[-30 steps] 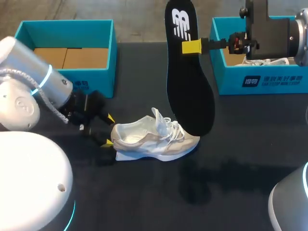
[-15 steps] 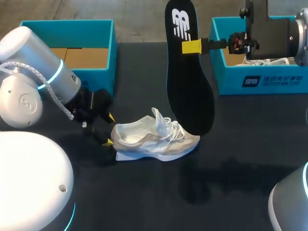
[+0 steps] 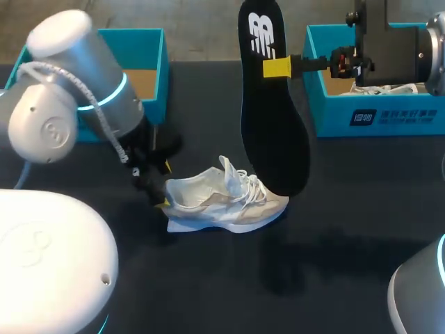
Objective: Take the shoe out of the shoebox, open the shoe tongue, remove and reinsert the insole, then place the shoe into the shoebox
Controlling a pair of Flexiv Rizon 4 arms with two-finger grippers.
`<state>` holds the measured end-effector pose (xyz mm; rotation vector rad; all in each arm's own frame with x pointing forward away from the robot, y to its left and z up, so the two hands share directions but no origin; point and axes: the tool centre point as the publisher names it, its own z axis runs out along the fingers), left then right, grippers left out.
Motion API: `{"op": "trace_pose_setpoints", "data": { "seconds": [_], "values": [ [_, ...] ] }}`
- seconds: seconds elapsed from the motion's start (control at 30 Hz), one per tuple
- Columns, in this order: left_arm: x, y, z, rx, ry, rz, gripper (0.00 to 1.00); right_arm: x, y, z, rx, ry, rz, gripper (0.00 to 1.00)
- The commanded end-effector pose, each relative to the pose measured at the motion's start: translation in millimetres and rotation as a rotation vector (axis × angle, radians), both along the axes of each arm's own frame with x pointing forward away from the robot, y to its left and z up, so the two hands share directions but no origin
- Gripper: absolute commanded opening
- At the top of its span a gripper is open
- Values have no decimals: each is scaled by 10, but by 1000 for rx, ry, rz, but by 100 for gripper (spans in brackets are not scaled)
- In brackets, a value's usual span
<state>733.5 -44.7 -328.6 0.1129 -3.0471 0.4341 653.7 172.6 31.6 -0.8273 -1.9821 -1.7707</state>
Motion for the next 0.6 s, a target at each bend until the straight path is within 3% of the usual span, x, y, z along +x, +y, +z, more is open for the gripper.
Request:
{"op": "trace_pose_setpoints", "data": {
  "seconds": [0.03,0.17,0.6],
  "values": [
    [-3,-111,29,155,-10,-3,100,20,40,-3,-3,2,-1,0],
    [-5,-165,38,230,-57,24,100,20,40,-3,-3,2,-1,0],
    [-39,-150,25,258,-65,78,100,20,40,-3,-3,2,-1,0]
  ]
}}
